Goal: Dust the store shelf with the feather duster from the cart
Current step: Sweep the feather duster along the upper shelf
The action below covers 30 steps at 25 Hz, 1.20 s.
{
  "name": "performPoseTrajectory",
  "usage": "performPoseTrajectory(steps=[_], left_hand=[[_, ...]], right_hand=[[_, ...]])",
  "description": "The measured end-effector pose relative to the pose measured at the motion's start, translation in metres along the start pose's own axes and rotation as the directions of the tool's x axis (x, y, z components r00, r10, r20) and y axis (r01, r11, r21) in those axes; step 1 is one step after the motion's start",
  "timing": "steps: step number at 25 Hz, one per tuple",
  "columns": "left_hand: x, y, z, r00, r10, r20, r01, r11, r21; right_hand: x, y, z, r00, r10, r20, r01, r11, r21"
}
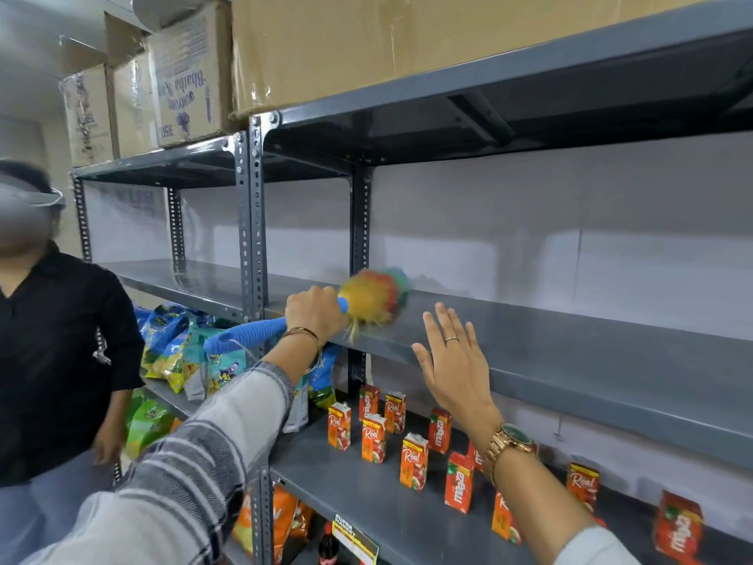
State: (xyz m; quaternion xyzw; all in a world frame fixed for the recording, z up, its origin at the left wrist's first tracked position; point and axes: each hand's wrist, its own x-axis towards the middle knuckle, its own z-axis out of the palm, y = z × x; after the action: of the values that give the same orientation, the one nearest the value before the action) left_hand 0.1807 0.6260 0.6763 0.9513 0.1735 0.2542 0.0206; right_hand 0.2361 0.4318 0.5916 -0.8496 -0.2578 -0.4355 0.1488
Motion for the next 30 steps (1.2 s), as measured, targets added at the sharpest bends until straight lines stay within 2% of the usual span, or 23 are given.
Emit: performPoseTrajectory(steps=[1, 3, 5, 7, 9, 13, 17, 21, 25, 30], left_hand=[[0.002, 0.002, -0.003, 0.998, 0.064, 0.016, -0.063, 0.996, -0.057], [0.003, -0.003, -0.004, 0.967, 0.207, 0.147, -0.178, 0.966, -0.186], [0.000, -0.002, 0.000, 0.939, 0.266, 0.218, -0.231, 0.957, -0.176], [0.001, 0.017, 0.000, 0.959, 0.244, 0.143, -0.228, 0.966, -0.118], [0.003, 0.039, -0.002, 0.957, 0.279, 0.086, -0.265, 0.953, -0.145], [0.002, 0.045, 0.009, 0.895, 0.396, 0.204, -0.323, 0.893, -0.313], [-0.005, 0.091, 0.021, 0.886, 0.436, 0.157, -0.373, 0.872, -0.317], [-0.009, 0.128, 0.014, 0.776, 0.611, 0.160, -0.514, 0.758, -0.402], [-0.016, 0.168, 0.017, 0.759, 0.632, 0.153, -0.534, 0.740, -0.408], [-0.033, 0.208, 0.018, 0.596, 0.796, 0.101, -0.637, 0.546, -0.545]], right_hand=[[-0.001, 0.001, -0.001, 1.000, -0.004, -0.005, 0.004, 1.000, 0.010], [-0.003, 0.003, -0.005, 1.000, -0.002, -0.007, 0.003, 0.999, 0.039], [-0.007, 0.007, -0.011, 1.000, 0.003, -0.013, -0.002, 0.999, 0.039], [-0.012, 0.015, -0.019, 1.000, 0.004, -0.022, -0.004, 1.000, -0.002], [-0.019, 0.025, -0.027, 1.000, 0.010, -0.025, -0.012, 0.999, -0.049], [-0.026, 0.043, -0.042, 0.997, 0.031, -0.067, -0.037, 0.994, -0.101], [-0.036, 0.064, -0.061, 0.991, 0.089, -0.103, -0.105, 0.982, -0.155], [-0.051, 0.090, -0.080, 0.988, 0.109, -0.112, -0.134, 0.960, -0.246], [-0.069, 0.113, -0.102, 0.976, 0.166, -0.142, -0.203, 0.928, -0.312], [-0.095, 0.147, -0.136, 0.958, 0.223, -0.179, -0.277, 0.882, -0.382]])
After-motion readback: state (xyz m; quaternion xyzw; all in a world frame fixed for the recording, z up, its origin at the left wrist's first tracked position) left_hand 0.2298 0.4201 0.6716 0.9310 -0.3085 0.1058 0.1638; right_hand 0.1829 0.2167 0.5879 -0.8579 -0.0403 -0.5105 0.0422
